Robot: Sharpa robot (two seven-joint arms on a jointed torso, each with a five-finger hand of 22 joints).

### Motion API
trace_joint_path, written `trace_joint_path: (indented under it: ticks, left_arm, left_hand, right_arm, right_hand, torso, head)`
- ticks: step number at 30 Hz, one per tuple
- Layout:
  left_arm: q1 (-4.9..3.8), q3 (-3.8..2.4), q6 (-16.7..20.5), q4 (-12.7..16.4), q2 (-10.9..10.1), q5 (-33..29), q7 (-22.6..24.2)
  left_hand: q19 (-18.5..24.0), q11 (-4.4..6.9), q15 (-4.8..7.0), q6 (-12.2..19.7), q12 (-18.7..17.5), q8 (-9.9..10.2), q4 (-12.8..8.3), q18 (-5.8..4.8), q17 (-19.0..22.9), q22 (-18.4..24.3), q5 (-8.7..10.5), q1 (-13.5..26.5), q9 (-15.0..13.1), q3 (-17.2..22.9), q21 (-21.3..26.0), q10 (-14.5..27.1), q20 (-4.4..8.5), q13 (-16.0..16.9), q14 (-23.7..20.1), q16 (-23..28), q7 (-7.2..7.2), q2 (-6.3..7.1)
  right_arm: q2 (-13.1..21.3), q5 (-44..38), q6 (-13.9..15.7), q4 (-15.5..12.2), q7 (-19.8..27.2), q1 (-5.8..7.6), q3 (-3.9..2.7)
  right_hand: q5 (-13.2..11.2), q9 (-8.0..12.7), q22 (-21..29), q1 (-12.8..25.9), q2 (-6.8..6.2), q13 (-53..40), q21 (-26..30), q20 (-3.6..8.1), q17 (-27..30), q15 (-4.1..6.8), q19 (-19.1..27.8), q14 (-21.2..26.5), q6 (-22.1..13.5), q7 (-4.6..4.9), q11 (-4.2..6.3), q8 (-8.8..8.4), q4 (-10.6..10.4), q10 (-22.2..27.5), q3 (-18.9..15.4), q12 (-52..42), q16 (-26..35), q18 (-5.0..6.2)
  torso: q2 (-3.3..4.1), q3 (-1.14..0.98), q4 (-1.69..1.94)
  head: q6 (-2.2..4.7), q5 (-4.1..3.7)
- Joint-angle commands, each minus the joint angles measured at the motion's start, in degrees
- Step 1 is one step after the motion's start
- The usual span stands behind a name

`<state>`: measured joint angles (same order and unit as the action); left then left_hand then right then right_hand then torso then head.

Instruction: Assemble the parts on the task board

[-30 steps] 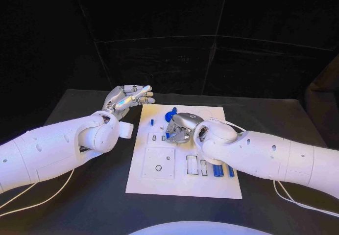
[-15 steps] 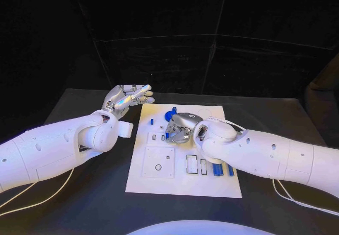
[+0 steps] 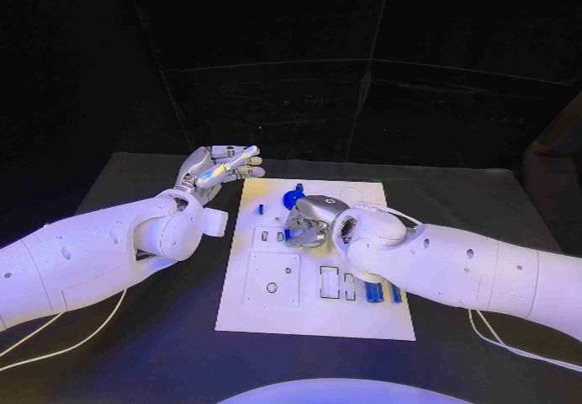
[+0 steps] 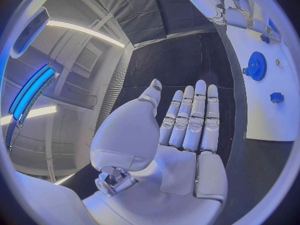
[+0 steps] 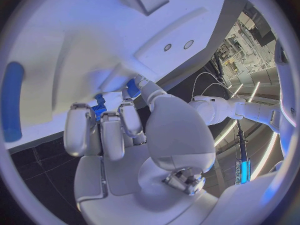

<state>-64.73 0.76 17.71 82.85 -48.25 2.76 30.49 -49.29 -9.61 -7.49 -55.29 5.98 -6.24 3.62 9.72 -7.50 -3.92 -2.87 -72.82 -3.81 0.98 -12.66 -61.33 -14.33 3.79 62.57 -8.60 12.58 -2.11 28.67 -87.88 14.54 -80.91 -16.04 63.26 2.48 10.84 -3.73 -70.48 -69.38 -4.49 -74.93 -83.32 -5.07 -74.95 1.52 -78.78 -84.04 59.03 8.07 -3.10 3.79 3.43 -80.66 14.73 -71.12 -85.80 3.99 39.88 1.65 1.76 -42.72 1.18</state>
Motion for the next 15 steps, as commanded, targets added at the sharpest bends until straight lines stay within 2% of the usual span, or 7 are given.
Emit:
trace_joint_path:
  ticks: [1, 6, 10, 13, 15]
  left_arm:
    - [-0.11, -0.05, -0.7, 0.0, 0.1, -0.1, -0.1]
    - [-0.11, -0.05, -0.8, 0.0, 0.1, -0.1, -0.2]
    - [-0.11, -0.05, -0.8, 0.0, 0.1, -0.1, -0.2]
    - [-0.11, -0.05, -0.8, 0.1, 0.1, -0.1, -0.4]
    - [-0.11, -0.05, -0.8, 0.1, 0.1, -0.1, -0.5]
  left_hand:
    - [-0.1, -0.01, -0.04, -0.5, -0.4, 0.3, -0.3, 0.91, 0.1, 0.1, 0.06, 0.0, 0.0, -0.1, 0.4, -0.3, -0.01, 0.0, 0.2, 0.2, 0.04, -0.56]
    - [-0.1, -0.02, -0.05, -0.5, -0.4, 0.4, -0.3, 0.90, 0.1, 0.1, 0.06, 0.0, 0.0, -0.2, 0.4, -0.3, -0.01, 0.0, 0.1, 0.2, 0.05, -0.56]
    - [-0.1, -0.02, -0.05, -0.5, -0.4, 0.4, -0.3, 0.90, 0.1, 0.1, 0.06, 0.0, 0.0, -0.2, 0.4, -0.3, -0.01, 0.0, 0.1, 0.2, 0.05, -0.56]
    - [-0.1, -0.02, -0.05, -0.5, -0.4, 0.4, -0.3, 0.90, 0.1, 0.1, 0.06, -0.1, 0.0, -0.2, 0.4, -0.3, -0.01, 0.0, 0.1, 0.3, 0.05, -0.56]
    - [-0.3, -0.02, -0.01, -0.5, -0.5, 0.4, -0.4, 0.93, 0.0, 0.1, 0.06, -0.1, 0.0, -0.2, 0.4, -0.3, 0.02, 0.0, 0.3, 0.2, 0.05, -0.58]
  right_arm:
    - [0.1, 0.0, 1.9, 0.0, -0.4, -0.05, 0.10]
    - [0.1, 0.8, 4.0, -0.1, -0.4, -0.06, 0.10]
    - [0.1, 1.0, 5.2, -0.2, -0.7, -0.06, 0.10]
    - [0.4, 1.1, 7.4, -0.5, -0.2, -0.07, 0.10]
    - [0.8, 1.1, 9.3, -0.8, 0.8, -0.10, 0.11]
  right_hand:
    - [0.0, 0.0, 0.7, 0.8, -0.65, 0.2, 0.5, -0.21, -4.9, -0.54, 0.7, -3.8, -1.1, 0.17, -0.11, -0.20, -0.4, 1.1, -1.0, 1.3, 0.5, 0.15]
    - [-0.2, 0.0, 2.1, 2.6, -1.94, 2.9, 1.1, -0.51, -4.2, -0.86, 1.5, -3.6, -3.2, 0.50, -0.44, -0.12, -2.2, 3.1, -4.3, 4.5, 0.9, 0.43]
    - [-0.3, -0.1, 2.6, 3.0, -2.32, 3.6, 1.4, -0.70, -4.1, -1.04, 1.8, -3.6, -4.2, 0.71, -0.70, -0.03, -3.8, 3.6, -7.2, 5.0, 1.1, 0.52]
    - [-0.8, -0.1, 3.1, 2.2, -2.50, 4.5, 1.7, -1.03, -4.1, -1.43, 2.0, -3.6, -6.1, 1.24, -1.17, -0.08, -5.8, 4.5, -11.5, 5.7, 1.1, 0.59]
    - [-0.9, -0.2, 3.1, 0.0, -2.17, 4.7, 1.8, -1.39, -4.2, -1.80, 1.9, -3.6, -7.2, 1.59, -1.57, 0.32, -7.9, 4.7, -15.5, 5.4, 1.1, 0.61]
  torso:
    - [-0.02, 0.00, 0.03]
    - [0.00, -0.02, 0.00]
    - [-0.01, 0.01, 0.01]
    - [-0.01, -0.01, -0.01]
    - [0.01, -0.03, -0.02]
  head:
    - [-0.04, -0.05]
    - [-0.04, -0.05]
    - [-0.07, -0.11]
    - [-0.08, -0.09]
    - [-0.06, -0.04]
